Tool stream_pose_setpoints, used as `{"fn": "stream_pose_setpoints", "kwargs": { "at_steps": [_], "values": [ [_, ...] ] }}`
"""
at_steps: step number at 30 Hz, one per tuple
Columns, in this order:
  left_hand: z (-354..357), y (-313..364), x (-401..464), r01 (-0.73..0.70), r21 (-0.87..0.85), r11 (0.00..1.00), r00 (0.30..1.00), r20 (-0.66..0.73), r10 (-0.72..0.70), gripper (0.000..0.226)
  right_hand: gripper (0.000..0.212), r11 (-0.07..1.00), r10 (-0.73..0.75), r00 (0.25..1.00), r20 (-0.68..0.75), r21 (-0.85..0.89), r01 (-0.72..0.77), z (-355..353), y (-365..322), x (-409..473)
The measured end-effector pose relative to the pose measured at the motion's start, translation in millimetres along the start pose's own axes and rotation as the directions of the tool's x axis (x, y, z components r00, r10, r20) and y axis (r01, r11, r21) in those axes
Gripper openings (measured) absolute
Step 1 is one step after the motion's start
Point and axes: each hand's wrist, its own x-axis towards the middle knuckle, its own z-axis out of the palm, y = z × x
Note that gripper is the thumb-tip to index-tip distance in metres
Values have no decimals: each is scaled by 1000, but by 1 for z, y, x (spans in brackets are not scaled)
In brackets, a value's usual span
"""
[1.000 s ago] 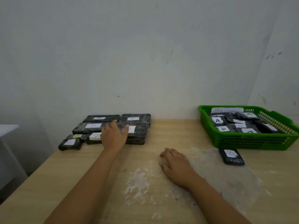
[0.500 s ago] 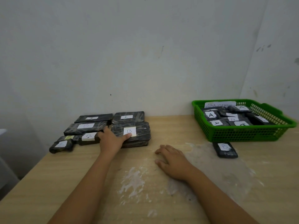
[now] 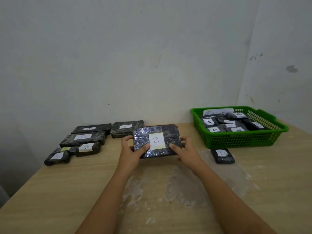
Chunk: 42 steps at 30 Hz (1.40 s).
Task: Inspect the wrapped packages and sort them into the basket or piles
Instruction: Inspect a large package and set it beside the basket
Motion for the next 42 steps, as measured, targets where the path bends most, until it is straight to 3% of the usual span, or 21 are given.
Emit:
{"fn": "stream_pose_setpoints", "kwargs": {
  "at_steps": [6, 10, 13, 20, 29, 38, 42],
  "values": [
    [20, 1, -12, 10, -133, 991, 986, 164, 12, 81, 55, 978, 4, 1000, 9, 209, -6, -29, 2, -10],
    [24, -7, -13, 87, -202, 976, 971, 238, -37, 114, 83, 932, 37, 998, 53, 358, -54, -33, 11, -11],
    [21, -7, -14, 93, -257, 962, 966, 256, -25, 101, 81, 915, 0, 995, 95, 403, -39, -32, 12, -11],
    [21, -1, -19, 40, -235, 971, 972, 233, 16, 89, 56, 926, -94, 988, 119, 376, 43, -28, 5, -18],
    [25, -1, -25, 21, -184, 983, 974, 227, 22, 90, 54, 940, -99, 995, 11, 329, 90, -24, 11, -18],
    [22, -2, -19, 42, -196, 980, 980, 199, -2, 86, 79, 962, -129, 980, 151, 261, 87, -26, 12, -15],
    [21, 0, -19, 35, -216, 976, 974, 224, 15, 90, 87, 955, -104, 988, 114, 290, 67, -24, 16, -14]
  ]
}}
